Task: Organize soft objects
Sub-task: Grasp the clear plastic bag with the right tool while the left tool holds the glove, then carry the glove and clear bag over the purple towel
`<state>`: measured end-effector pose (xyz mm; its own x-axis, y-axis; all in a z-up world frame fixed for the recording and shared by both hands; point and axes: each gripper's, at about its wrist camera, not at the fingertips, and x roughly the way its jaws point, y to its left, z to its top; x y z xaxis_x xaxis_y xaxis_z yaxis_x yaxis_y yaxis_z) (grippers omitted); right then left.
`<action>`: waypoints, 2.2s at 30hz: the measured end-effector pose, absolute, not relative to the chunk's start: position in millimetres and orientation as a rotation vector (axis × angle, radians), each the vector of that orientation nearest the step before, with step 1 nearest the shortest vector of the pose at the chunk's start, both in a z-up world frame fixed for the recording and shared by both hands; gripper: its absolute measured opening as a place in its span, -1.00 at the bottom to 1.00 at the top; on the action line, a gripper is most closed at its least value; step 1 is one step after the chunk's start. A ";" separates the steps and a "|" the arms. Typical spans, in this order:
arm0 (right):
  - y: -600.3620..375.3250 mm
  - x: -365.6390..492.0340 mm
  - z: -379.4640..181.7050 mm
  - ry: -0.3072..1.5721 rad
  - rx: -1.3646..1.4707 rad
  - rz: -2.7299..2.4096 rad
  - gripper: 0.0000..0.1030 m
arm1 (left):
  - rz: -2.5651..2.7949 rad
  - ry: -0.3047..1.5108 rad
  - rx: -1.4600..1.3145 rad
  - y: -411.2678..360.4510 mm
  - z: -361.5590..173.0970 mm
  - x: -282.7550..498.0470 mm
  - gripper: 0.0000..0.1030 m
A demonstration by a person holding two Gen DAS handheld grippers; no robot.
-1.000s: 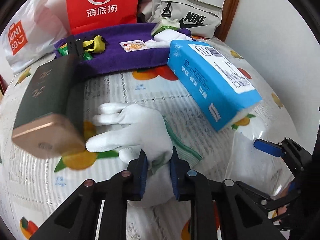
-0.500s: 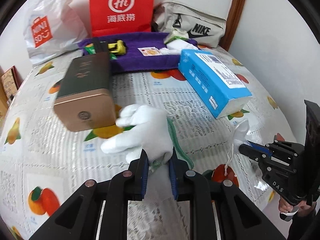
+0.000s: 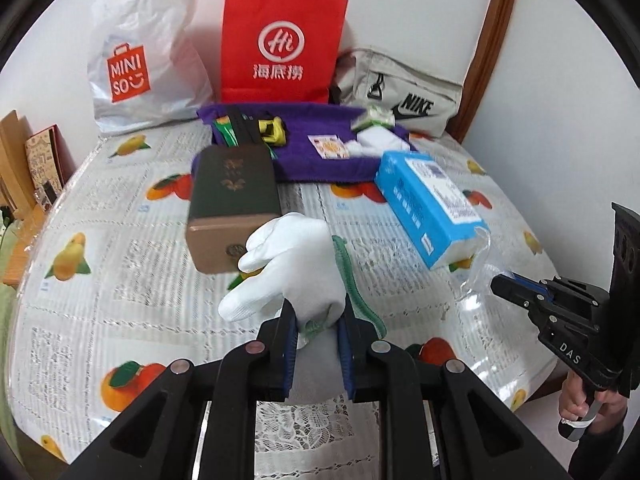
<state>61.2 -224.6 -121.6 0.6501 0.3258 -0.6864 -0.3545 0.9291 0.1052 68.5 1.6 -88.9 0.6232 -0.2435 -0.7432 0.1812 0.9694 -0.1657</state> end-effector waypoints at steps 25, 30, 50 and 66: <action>-225.0 142.2 -65.2 0.715 0.006 0.375 -0.90 | -0.199 0.818 -0.086 15.7 -48.0 140.9 -0.66; -219.4 161.3 -58.9 0.710 -0.002 0.385 -0.90 | -0.185 0.815 -0.086 19.2 -44.8 158.5 -0.66; -215.2 237.8 -49.0 0.709 -0.012 0.373 -0.90 | -0.167 0.825 -0.089 21.2 -42.9 227.7 -0.66; -202.6 305.1 -67.5 0.757 -0.027 0.369 -0.90 | -0.183 0.852 -0.090 17.9 -56.0 292.1 -0.66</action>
<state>305.1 -202.6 -67.5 0.6658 0.3178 -0.6751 -0.3367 0.9354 0.1082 292.1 17.9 -56.0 0.6438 -0.1965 -0.7396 0.1249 0.9805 -0.1517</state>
